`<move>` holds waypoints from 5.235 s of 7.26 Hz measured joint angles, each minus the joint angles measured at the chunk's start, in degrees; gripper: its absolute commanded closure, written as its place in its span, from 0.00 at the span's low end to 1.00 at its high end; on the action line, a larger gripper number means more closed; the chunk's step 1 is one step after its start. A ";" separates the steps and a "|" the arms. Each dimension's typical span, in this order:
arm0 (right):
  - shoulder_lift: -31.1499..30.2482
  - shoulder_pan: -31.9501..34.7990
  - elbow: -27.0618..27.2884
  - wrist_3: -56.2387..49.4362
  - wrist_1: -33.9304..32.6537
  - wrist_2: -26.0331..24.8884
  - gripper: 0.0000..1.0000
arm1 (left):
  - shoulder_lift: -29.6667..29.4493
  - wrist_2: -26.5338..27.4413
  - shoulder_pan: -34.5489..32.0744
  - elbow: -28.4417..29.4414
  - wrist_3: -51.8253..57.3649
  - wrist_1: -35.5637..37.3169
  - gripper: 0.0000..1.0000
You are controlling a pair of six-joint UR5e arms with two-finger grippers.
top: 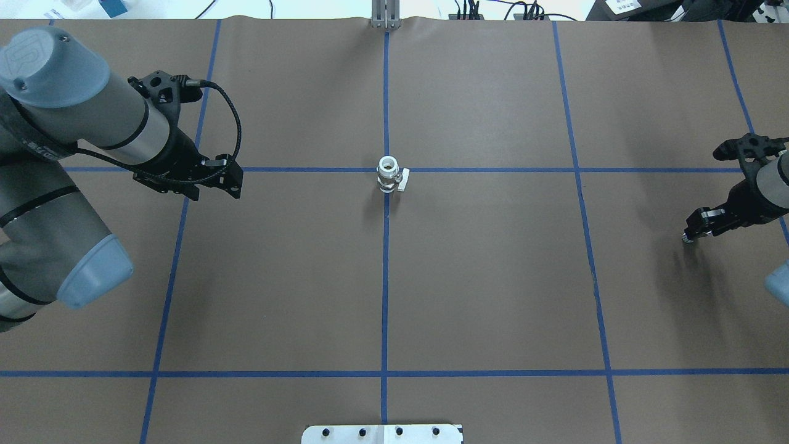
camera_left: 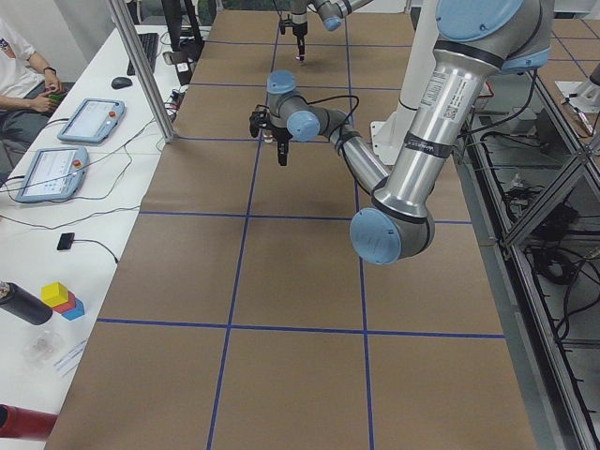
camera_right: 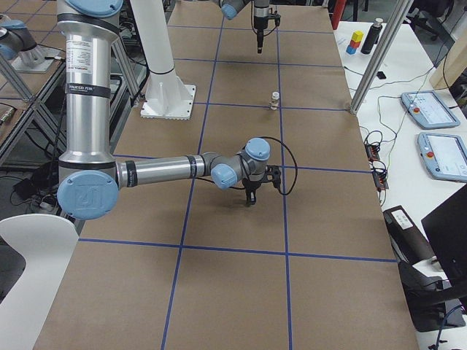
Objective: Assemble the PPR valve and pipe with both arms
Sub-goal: 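Lift the chrome fitting with the right gripper while the left arm retracts, then carry the fitting over the valve and lower it onto the valve top, then press the chrome fitting down into the valve top with the right gripper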
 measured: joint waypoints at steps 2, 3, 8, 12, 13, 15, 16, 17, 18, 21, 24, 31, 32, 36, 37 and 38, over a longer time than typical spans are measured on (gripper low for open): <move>0.03 0.00 0.10 -0.01 0.00 0.00 0.99 | 0.05 0.09 0.00 0.00 -0.04 0.00 0.25; 0.12 0.01 0.29 -0.05 0.00 0.02 1.00 | 0.02 0.11 0.00 -0.07 -0.18 0.00 0.25; 5.76 0.03 3.00 6.13 -1.83 0.12 1.00 | 1.62 -0.18 -0.77 -1.93 0.20 0.06 0.26; 28.65 -3.30 3.03 17.24 -22.17 -0.85 1.00 | 10.35 -0.56 -4.98 -4.96 10.47 -0.09 0.26; 33.42 -5.51 2.69 21.87 -24.59 -2.30 1.00 | 11.93 -0.57 -5.69 -5.12 12.59 -0.16 0.25; 41.24 -10.68 1.81 32.07 -25.91 -5.16 1.00 | 15.64 -0.58 -8.12 -5.15 19.02 -0.36 0.25; 44.65 -12.80 0.73 36.20 -26.01 -6.26 1.00 | 16.96 -0.58 -9.01 -4.92 21.52 -0.44 0.25; 48.48 -14.47 -2.01 39.04 -26.07 -7.51 1.00 | 17.50 -0.58 -9.36 -4.70 22.52 -0.49 0.25; 52.58 -15.81 -6.23 40.95 -26.07 -9.00 1.00 | 17.74 -0.58 -9.51 -4.61 22.89 -0.50 0.25; 58.74 -17.42 -14.33 42.18 -25.73 -10.75 1.00 | 19.11 -0.58 -10.29 -4.78 25.01 -0.21 0.24; 59.75 -18.23 -16.90 41.58 -25.48 -10.97 1.00 | 19.39 -0.53 -10.53 -4.72 25.55 -0.18 0.23; 59.52 -18.20 -18.01 41.25 -25.41 -10.99 1.00 | 19.29 -0.44 -10.47 -4.87 25.06 -0.17 0.22; 59.59 -18.19 -18.13 41.23 -25.41 -10.99 1.00 | 19.30 -0.42 -10.47 -4.81 25.02 -0.18 0.22; 59.99 -18.23 -18.98 41.22 -25.38 -11.14 1.00 | 19.21 -0.43 -10.38 -4.74 24.91 -0.18 0.22; 60.09 -18.25 -19.15 41.22 -25.35 -11.26 1.00 | 19.18 -0.43 -10.37 -4.73 24.89 -0.16 0.22; 60.28 -18.27 -19.30 41.23 -25.33 -11.33 1.00 | 19.16 -0.45 -10.37 -4.73 24.88 -0.14 0.22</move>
